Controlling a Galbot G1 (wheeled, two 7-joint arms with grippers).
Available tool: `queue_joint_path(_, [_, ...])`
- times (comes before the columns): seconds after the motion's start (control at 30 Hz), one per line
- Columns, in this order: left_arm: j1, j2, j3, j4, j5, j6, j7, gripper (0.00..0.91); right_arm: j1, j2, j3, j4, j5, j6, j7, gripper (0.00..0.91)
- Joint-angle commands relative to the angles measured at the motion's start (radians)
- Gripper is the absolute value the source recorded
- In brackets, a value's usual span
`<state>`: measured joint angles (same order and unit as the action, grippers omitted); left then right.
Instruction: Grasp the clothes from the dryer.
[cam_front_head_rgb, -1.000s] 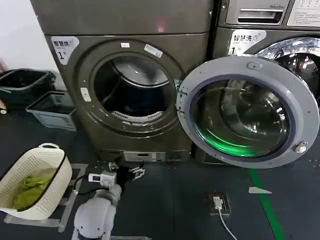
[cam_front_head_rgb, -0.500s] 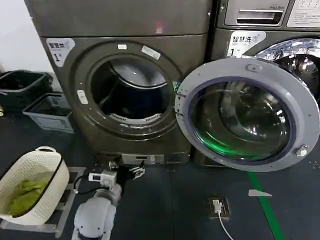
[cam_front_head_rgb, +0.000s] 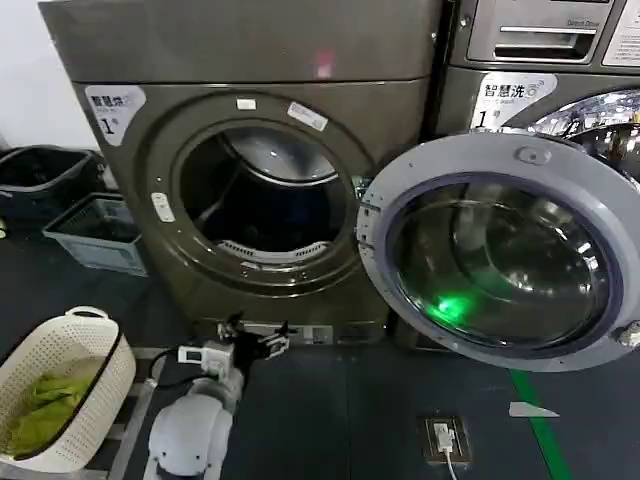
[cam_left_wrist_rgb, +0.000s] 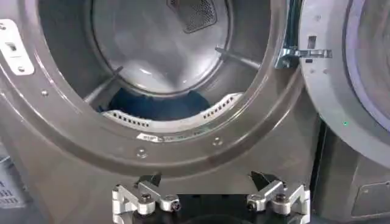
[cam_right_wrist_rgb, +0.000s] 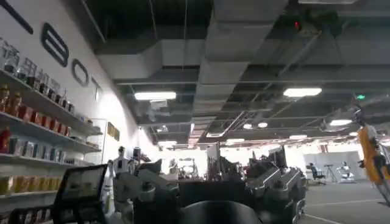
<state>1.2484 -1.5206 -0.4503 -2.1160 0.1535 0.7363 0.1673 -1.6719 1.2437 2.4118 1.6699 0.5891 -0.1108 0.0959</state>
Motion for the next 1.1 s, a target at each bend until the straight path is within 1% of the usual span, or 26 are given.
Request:
queue_joint_path(0.03, [0.002,0.0,0.001,0.003,0.0,0.049,0.0,0.907,-0.001,0.001,0.001,-0.002,0.001,0.001,0.002,0.907])
queue_joint_path(1.1, [0.005,-0.003,0.0,0.007,0.002,0.049,0.0,0.907,0.0,-0.002,-0.001,-0.012,0.004,0.001,0.006,0.907])
